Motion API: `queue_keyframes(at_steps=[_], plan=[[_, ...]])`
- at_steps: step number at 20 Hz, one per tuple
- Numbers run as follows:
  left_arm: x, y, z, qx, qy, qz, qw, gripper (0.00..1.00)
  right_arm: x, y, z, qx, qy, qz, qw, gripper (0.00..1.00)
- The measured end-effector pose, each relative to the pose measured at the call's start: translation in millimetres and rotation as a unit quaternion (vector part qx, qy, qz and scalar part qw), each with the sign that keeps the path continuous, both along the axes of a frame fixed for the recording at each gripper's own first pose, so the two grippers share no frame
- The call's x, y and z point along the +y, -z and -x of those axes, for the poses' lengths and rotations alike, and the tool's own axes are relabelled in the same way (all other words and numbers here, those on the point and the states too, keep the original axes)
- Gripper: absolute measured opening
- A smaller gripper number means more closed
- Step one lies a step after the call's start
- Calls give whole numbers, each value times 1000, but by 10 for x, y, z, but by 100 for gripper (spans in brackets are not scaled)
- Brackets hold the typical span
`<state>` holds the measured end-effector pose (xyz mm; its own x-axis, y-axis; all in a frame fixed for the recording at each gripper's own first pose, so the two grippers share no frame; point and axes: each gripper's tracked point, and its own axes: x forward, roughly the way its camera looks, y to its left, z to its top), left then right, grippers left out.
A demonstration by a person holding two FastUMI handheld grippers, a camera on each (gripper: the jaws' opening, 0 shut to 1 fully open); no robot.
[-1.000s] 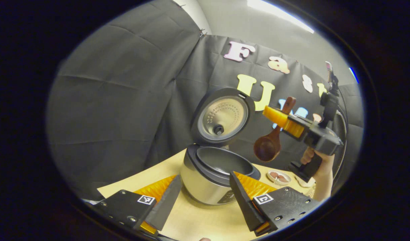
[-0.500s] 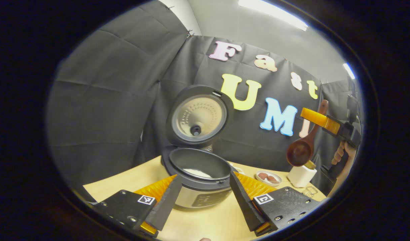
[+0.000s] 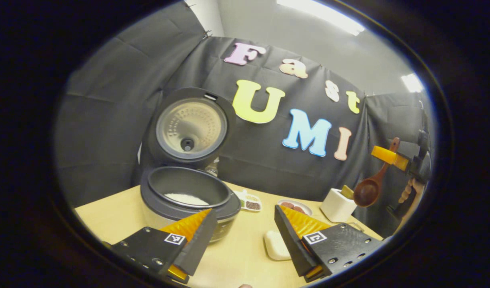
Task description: Close the left gripper, press the button to open the rice cooker; take a wooden spoon from the chopstick holder with the right hand, scoop a spoonful of rice and pour it into the rice cooker, then put the wooden spoon back into the chopstick holder.
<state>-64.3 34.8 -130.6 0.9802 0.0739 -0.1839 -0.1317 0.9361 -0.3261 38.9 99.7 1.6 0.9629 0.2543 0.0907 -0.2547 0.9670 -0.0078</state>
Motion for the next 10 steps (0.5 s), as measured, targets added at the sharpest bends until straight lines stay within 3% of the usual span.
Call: queue_keyframes(at_steps=[5, 10], plan=[[-288, 43, -149, 3, 19, 10, 1000, 90, -662, 182, -85, 22, 47, -31, 998, 16], [-506, 128, -248, 14, 31, 21, 999, 91, -1052, 702, -301, 82, 78, -54, 992, 15]])
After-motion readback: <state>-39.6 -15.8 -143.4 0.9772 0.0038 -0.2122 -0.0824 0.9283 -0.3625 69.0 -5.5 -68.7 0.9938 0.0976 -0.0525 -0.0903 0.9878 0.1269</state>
